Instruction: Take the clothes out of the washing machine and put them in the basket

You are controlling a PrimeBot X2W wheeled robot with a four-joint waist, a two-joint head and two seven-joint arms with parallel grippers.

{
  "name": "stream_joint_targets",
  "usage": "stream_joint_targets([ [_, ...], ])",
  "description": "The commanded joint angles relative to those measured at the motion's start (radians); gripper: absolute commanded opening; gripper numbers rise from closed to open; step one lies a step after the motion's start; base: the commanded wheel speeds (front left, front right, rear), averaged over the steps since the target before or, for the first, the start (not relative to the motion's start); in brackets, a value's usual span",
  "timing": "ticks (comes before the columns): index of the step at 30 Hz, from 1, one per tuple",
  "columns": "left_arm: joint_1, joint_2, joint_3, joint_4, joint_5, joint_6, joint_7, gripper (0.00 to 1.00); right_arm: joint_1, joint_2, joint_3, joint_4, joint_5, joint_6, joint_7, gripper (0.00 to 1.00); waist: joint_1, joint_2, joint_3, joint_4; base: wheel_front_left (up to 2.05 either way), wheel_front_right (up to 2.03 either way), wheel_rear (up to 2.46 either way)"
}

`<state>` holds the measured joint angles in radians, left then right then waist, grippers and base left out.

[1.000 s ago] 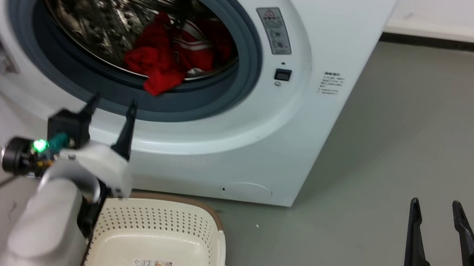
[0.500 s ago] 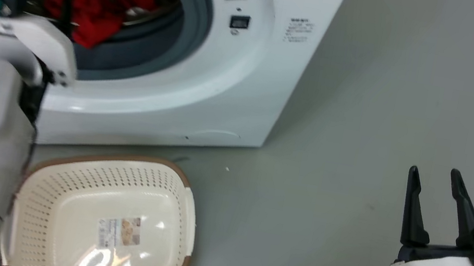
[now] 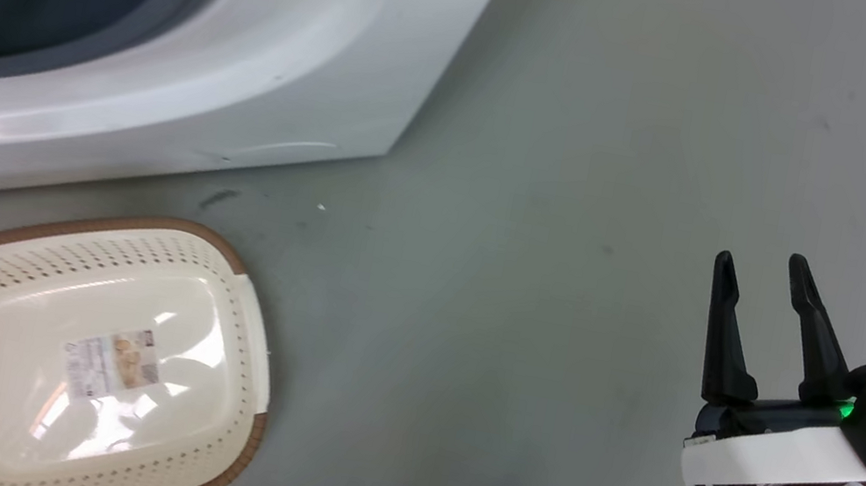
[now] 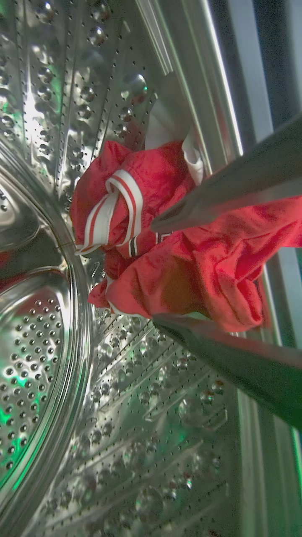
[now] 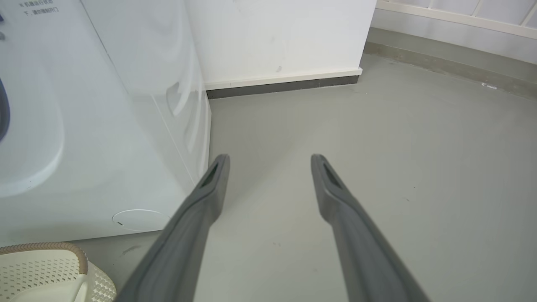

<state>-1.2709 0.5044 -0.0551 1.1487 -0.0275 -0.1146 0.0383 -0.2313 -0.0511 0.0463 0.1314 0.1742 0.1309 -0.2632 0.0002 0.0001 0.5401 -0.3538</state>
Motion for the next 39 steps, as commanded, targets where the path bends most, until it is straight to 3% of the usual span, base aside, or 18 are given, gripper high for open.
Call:
stream_joint_targets([
  [1,-0.036,0.018,-0.009,0.01,0.01,-0.005,0.031,1.0,-0.024,0.001,0.009,-0.007,0.013,0.0,-0.002,1.0,-0.0002,-0.0001,0.051,-0.048,0.0,0.0,0.0],
  [10,-0.182,0.087,-0.067,0.072,0.02,-0.014,0.315,1.0,-0.032,0.002,0.042,-0.015,0.057,0.0,-0.002,1.0,-0.0002,-0.0001,0.12,-0.08,0.0,0.0,0.0],
  [18,-0.198,0.082,-0.085,0.114,-0.006,-0.015,0.55,1.0,-0.042,0.001,0.048,-0.011,0.068,0.0,-0.002,1.0,-0.0002,-0.0001,0.136,-0.084,0.0,0.0,0.0],
  [19,-0.199,0.078,-0.078,0.119,-0.018,-0.012,0.578,0.62,-0.043,0.001,0.049,-0.011,0.069,0.0,-0.002,1.0,-0.0002,-0.0001,0.139,-0.085,0.0,0.0,0.0],
  [20,-0.194,0.073,-0.076,0.125,-0.023,-0.014,0.613,0.4,-0.042,0.001,0.051,-0.012,0.071,0.0,-0.002,1.0,-0.0002,-0.0001,0.139,-0.087,0.0,0.0,0.0],
  [21,-0.192,0.071,-0.073,0.13,-0.029,-0.014,0.64,0.06,-0.042,0.001,0.051,-0.012,0.07,0.0,-0.002,1.0,-0.0002,-0.0001,0.14,-0.088,0.0,0.0,0.0],
  [22,-0.194,0.073,-0.072,0.129,-0.033,-0.014,0.651,0.0,-0.041,0.001,0.049,-0.013,0.07,0.0,-0.002,1.0,-0.0002,-0.0001,0.142,-0.089,0.0,0.0,0.0],
  [29,-0.193,0.103,-0.082,0.058,-0.032,0.014,0.607,0.0,-0.038,0.001,0.038,-0.016,0.073,0.0,-0.002,1.0,-0.0002,-0.0001,0.144,-0.099,0.0,0.0,0.0],
  [39,-0.114,0.082,-0.077,-0.081,-0.057,0.064,0.372,0.0,-0.042,0.001,0.018,-0.028,0.047,0.0,-0.002,1.0,-0.0002,-0.0001,0.087,-0.065,0.0,0.0,0.0],
])
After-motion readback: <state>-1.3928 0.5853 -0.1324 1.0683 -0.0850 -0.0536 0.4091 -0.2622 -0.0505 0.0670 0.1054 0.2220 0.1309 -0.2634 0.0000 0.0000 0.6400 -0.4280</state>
